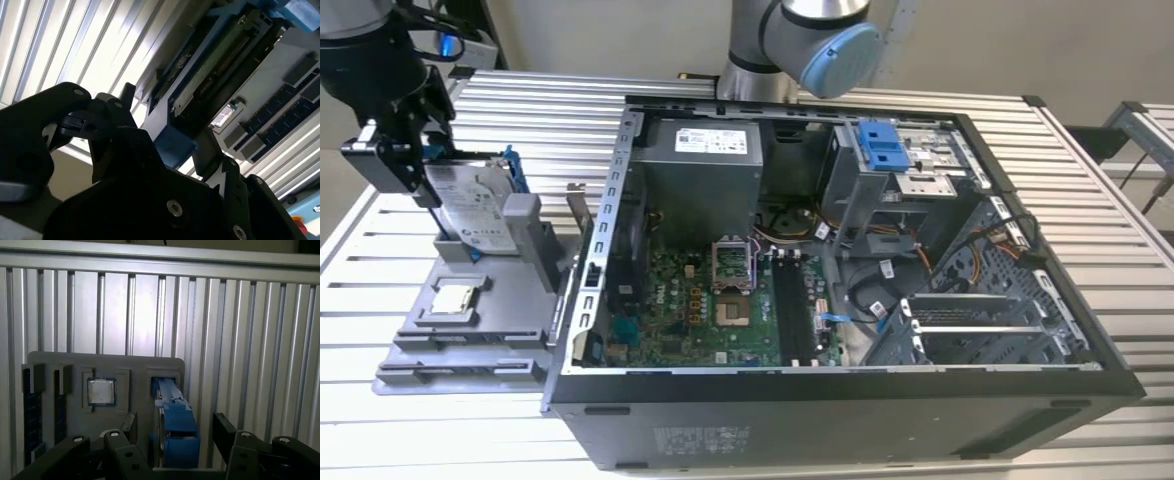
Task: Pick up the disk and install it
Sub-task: 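Pick up the disk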
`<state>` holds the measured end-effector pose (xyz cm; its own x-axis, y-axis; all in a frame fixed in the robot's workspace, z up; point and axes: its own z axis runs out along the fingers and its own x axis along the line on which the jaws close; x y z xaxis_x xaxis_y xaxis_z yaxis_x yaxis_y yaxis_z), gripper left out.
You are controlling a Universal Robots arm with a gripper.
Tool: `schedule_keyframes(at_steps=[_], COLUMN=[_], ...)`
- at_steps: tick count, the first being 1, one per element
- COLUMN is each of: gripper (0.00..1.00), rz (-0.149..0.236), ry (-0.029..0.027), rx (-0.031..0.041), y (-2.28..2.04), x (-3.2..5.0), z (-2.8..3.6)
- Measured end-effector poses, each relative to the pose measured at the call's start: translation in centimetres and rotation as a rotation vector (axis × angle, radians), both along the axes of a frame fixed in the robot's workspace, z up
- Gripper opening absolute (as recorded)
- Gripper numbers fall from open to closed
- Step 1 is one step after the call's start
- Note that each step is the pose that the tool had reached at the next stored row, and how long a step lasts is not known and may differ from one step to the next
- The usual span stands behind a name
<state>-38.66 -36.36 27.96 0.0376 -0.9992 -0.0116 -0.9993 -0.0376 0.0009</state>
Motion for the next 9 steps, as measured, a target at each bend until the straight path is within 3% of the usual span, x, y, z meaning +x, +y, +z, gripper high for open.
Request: schedule_keyframes(at_steps=[9], gripper=[1.0], rz=[0.0], ry=[-0.0006], rx=[0.0], y=[0.0], x=[0.0], z=[-0.11])
